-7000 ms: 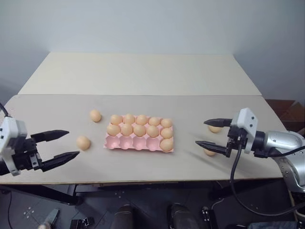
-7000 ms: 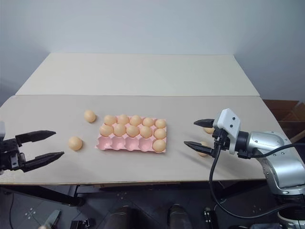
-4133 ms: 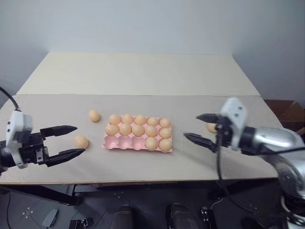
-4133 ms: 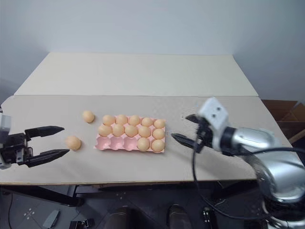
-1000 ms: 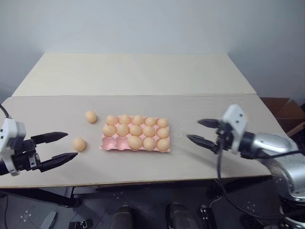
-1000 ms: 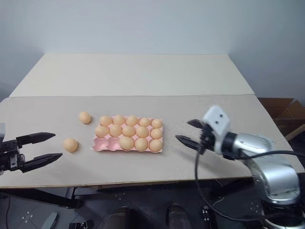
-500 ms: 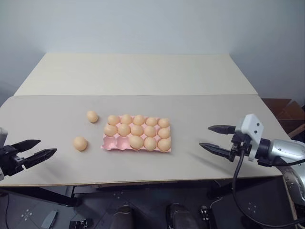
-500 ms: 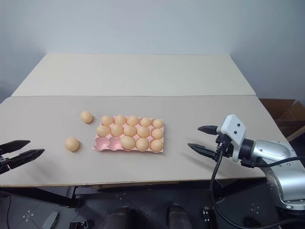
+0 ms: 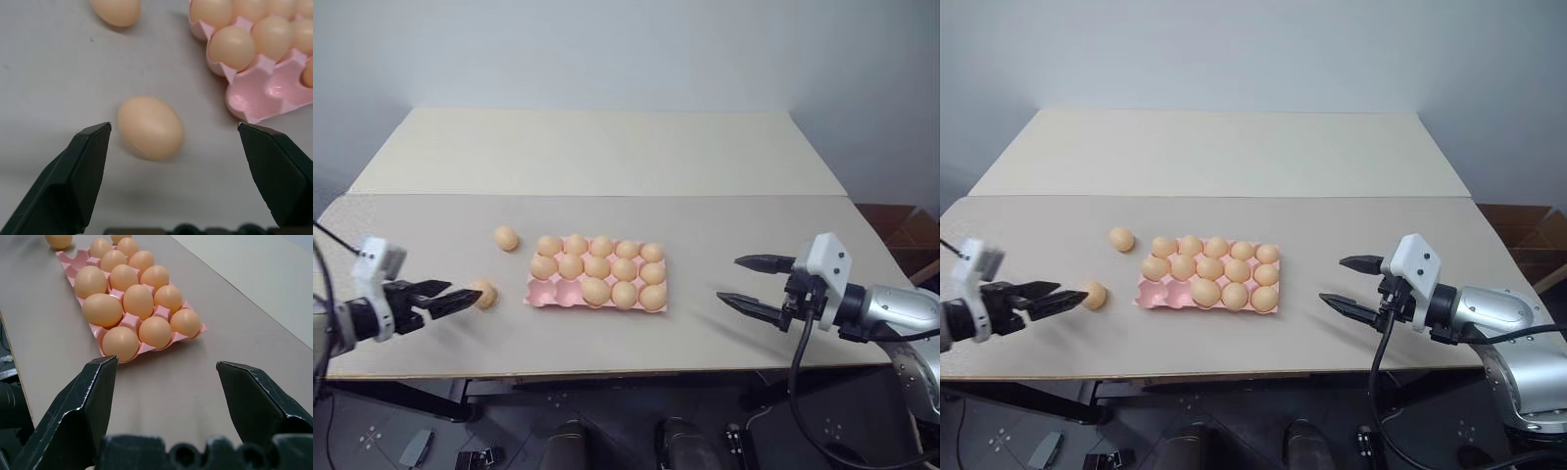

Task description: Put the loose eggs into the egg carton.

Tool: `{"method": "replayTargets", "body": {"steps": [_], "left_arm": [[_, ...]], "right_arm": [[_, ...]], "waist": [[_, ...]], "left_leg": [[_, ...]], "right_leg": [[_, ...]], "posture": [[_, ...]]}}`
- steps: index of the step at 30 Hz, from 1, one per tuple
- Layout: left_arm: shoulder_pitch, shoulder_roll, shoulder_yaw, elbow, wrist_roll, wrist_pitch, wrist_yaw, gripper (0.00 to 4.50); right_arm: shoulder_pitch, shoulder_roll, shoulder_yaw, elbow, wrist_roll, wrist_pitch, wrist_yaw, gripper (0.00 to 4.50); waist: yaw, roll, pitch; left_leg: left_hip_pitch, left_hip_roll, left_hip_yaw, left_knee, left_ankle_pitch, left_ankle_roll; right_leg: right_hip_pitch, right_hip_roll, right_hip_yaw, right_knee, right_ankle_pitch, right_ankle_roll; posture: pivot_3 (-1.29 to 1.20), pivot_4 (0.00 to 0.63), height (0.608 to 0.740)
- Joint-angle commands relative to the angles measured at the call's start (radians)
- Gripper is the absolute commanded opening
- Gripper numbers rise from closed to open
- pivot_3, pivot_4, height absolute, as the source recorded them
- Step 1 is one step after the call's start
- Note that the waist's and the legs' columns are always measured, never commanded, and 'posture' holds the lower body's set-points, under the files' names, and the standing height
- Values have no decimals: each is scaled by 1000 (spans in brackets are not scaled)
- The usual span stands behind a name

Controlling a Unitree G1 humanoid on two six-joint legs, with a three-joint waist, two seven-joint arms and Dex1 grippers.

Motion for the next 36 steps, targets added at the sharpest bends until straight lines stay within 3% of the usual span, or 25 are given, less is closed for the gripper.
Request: {"method": "replayTargets", "body": {"steps": [1,3,7,9,14,18,22,27,36], "left_arm": [[-82,-35,-80,26,71,52,130,4318],[-98,-47,-101,24,81,58,141,3911],[-116,-50,-111,13,79,54,130,2488],[-125,-47,-111,25,88,32,122,2077],[-78,9,-94,12,136,-175,2,2011],[-10,58,-39,-4,114,-508,-326,2011],[-105,41,-140,11,80,-561,-476,2011],[-240,-55,-308,116,182,-670,-523,2011],[-334,-151,-432,212,259,-699,-532,2011]], "right_arm": [[-16,-12,-27,-39,21,-21,-13,3863],[-18,-10,-30,-44,24,-18,-21,3881],[-21,-8,-45,-54,37,-3,-45,3881],[-25,-6,-43,-55,43,-1,-57,3881],[-21,-8,-36,-63,53,-6,-79,3881],[-8,-6,-33,-73,58,-9,-94,3881],[-12,4,-10,-71,46,-17,-107,3881],[-34,11,2,-72,43,-14,-132,3881],[-18,11,1,-103,49,-4,-165,3881]], "waist": [[0,0,0],[-3,0,0],[-7,0,0],[-6,0,0],[-7,0,0],[-8,0,0],[9,0,0],[10,0,0],[-4,0,0]], "left_leg": [[0,0,0,0,0,0],[0,0,0,0,0,0],[0,0,0,0,0,0],[0,0,0,0,0,0],[0,0,0,0,0,0],[-1,0,1,0,0,0],[-1,0,0,0,0,0],[-1,-1,1,2,0,0],[-2,-1,0,2,0,1]], "right_leg": [[0,0,0,0,0,0],[0,0,0,0,0,0],[0,0,0,0,0,0],[0,0,0,0,0,0],[0,0,0,0,0,0],[-1,0,0,0,0,-1],[0,-1,-1,0,-2,-4],[2,0,0,-1,1,1],[1,1,0,0,1,2]], "posture": [[0,150,740],[0,150,740],[0,150,740],[0,150,740],[0,150,740],[0,150,740],[0,150,740],[0,150,740],[0,150,740]]}}
